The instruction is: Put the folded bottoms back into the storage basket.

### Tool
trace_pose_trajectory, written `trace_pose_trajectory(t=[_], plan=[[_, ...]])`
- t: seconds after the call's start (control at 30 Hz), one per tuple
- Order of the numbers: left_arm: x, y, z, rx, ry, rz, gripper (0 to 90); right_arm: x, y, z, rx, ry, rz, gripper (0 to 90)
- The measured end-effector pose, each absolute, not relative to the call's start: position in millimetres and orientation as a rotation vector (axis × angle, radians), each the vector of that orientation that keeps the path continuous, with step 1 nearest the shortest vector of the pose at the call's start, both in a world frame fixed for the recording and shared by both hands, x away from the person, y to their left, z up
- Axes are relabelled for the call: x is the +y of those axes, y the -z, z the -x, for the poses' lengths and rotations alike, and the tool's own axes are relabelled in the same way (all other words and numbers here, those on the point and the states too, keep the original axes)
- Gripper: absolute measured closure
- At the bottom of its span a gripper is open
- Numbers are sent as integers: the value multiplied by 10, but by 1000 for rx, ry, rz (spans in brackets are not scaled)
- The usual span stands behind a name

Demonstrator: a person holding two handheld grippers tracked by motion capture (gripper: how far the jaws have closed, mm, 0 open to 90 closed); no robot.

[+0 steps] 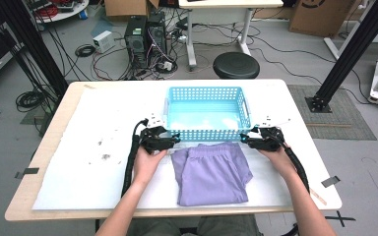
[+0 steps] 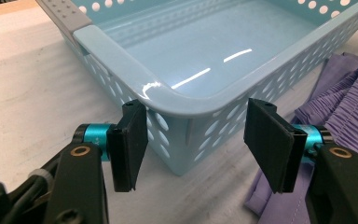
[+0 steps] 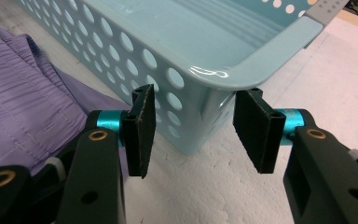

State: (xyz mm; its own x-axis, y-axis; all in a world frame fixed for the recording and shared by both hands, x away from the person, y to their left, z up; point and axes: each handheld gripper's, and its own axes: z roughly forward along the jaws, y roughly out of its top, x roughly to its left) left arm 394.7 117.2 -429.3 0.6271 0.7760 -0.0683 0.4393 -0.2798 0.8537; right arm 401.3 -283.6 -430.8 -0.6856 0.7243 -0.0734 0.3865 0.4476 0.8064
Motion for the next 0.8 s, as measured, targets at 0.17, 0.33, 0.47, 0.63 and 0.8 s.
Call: trace_pose_trajectory(t=[0.17,0.33,0.47,0.63,0.8], plan=[[1166,4296,-3948,963,-459,-1917,397,-2841,4306,-3998,2294,-1119,-937,505],[1165,4298,-3948,954,-463,-1923,396,-2849,4315,-3996,2291,-1127,-925,505],[1200,4299,-3940,945,-472,-1942,401,-2859,4307,-3995,2290,-1130,-922,469],[1374,4295,-3892,961,-490,-1906,351,-3074,4164,-3978,2259,-1258,-1016,367],[1628,4201,-3825,962,-574,-1851,352,-3264,4061,-3921,2149,-1367,-1091,309]])
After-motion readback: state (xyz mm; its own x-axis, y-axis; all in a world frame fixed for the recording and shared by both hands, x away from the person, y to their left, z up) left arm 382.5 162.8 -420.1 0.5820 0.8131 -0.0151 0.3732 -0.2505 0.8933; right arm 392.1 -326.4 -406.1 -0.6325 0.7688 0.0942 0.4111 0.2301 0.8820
